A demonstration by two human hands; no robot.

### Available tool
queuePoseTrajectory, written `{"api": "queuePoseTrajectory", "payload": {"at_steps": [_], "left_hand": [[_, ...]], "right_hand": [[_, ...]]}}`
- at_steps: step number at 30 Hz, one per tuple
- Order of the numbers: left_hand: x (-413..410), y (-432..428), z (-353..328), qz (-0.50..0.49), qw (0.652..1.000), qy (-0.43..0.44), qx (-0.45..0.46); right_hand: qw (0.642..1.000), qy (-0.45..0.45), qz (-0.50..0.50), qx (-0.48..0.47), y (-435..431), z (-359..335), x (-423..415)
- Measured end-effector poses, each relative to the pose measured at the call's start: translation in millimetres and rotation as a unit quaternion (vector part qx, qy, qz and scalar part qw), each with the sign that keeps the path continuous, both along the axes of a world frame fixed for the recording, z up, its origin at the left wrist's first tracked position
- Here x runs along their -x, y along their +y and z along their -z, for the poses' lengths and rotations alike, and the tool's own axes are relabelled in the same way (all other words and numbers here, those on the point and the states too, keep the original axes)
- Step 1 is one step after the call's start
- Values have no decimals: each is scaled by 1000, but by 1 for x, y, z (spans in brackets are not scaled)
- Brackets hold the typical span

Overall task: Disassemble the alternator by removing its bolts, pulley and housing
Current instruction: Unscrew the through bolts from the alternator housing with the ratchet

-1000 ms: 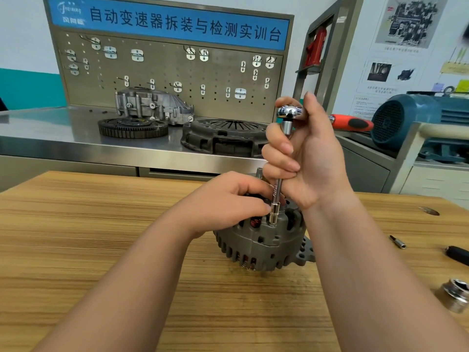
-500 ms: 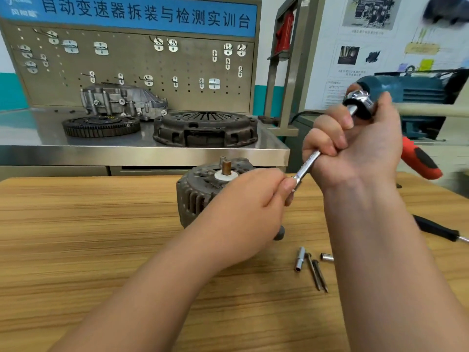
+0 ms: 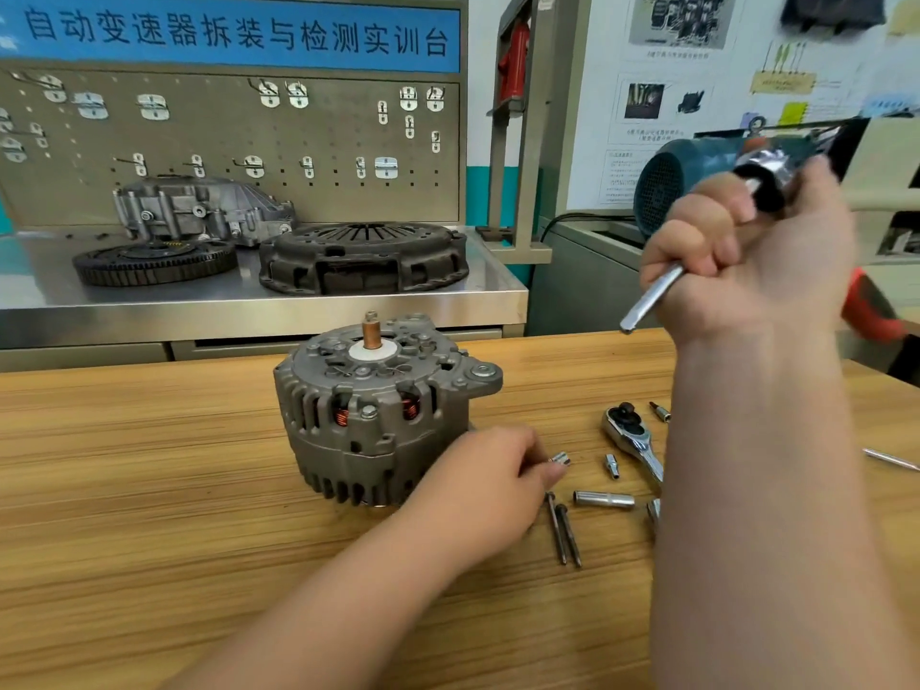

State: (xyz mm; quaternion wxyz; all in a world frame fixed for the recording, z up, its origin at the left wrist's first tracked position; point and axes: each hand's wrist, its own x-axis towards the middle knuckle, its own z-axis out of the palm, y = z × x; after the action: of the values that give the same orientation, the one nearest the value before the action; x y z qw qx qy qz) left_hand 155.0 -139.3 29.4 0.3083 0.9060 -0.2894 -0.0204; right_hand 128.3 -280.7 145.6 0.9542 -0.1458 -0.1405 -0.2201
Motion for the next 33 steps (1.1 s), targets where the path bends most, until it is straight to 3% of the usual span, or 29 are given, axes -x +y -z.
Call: {"api": "queuePoseTrajectory", "payload": {"at_steps": [9, 19, 23, 26, 33], "left_hand": [[-34, -71, 39, -57, 992, -45, -101], [-31, -70, 37, -48, 995, -8, -84], [-6, -42, 35, -32, 977, -77, -194], [9, -34, 29, -47, 959, -75, -268], [7, -39, 30, -75, 942, -94, -314]], "right_hand": [[1000, 14, 3, 14, -27, 4, 5], [1000, 1, -1, 10, -45, 6, 7], [1000, -1, -5, 13, -48, 8, 7], [1000, 1, 2, 3, -49, 7, 7], [1000, 16, -20, 9, -49, 14, 1]]}}
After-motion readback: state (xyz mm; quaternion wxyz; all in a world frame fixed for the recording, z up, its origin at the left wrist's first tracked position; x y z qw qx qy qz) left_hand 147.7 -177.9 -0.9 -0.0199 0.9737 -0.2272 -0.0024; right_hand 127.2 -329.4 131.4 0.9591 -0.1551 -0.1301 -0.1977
